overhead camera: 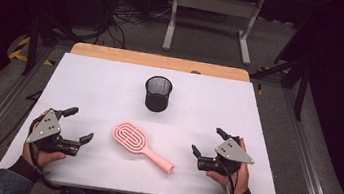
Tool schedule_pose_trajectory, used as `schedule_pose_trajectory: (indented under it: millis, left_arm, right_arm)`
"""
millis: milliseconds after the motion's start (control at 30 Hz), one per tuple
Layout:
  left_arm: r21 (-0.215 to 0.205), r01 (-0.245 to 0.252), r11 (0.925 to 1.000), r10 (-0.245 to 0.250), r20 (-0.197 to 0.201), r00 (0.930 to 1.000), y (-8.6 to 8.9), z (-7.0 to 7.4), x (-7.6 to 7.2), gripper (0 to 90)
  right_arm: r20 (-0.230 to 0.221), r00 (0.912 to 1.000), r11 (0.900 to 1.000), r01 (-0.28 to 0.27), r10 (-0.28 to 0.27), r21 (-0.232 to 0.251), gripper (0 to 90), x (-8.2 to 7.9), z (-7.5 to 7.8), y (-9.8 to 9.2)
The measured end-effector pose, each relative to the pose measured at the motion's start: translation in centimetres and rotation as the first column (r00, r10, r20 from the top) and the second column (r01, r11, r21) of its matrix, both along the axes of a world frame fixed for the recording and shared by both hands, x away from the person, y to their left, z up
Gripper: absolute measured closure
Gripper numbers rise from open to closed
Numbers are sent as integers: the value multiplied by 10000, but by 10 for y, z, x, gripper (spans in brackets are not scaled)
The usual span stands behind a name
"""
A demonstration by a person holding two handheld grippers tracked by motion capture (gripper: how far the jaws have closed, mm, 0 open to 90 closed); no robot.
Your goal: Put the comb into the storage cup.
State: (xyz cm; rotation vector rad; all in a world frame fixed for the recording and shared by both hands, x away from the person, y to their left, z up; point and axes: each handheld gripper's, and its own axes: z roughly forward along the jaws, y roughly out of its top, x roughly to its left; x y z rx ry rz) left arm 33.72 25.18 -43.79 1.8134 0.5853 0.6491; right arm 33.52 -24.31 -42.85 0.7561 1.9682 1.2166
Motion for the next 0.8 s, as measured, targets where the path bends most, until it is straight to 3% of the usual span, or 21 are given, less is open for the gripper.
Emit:
schedule_pose_trajectory:
  millis: [167, 300, 400, 500, 533, 800]
  left_arm:
    - [53, 187, 9998, -187, -10, 9998, -3, 0, 0, 63]
    - [80, 194, 9998, -193, -79, 9998, -2, -2, 2, 62]
    - [141, 199, 9997, -198, -104, 9998, -3, -2, 2, 62]
    - [210, 247, 9995, -244, -175, 9996, -3, -2, 2, 61]
    - [216, 246, 9995, -242, -178, 9995, -4, -3, 2, 61]
    - [272, 266, 9993, -258, -294, 9992, -4, -4, 4, 61]
  right_arm:
    - [-573, 9984, 10000, -13, 13, -2, 52, 3, -2, 0]
    - [-767, 9971, 10000, -6, 6, 0, 53, 5, -1, 1]
    - [-1214, 9926, 10000, -15, 11, -30, 59, 8, 0, 2]
    - [-1746, 9845, 9997, 135, -172, -224, 67, 12, 3, 5]
    - [-2185, 9757, 9998, 100, -140, -198, 70, 15, 7, 6]
    - [-2855, 9581, 9972, -433, 244, -602, 70, 21, 25, 21]
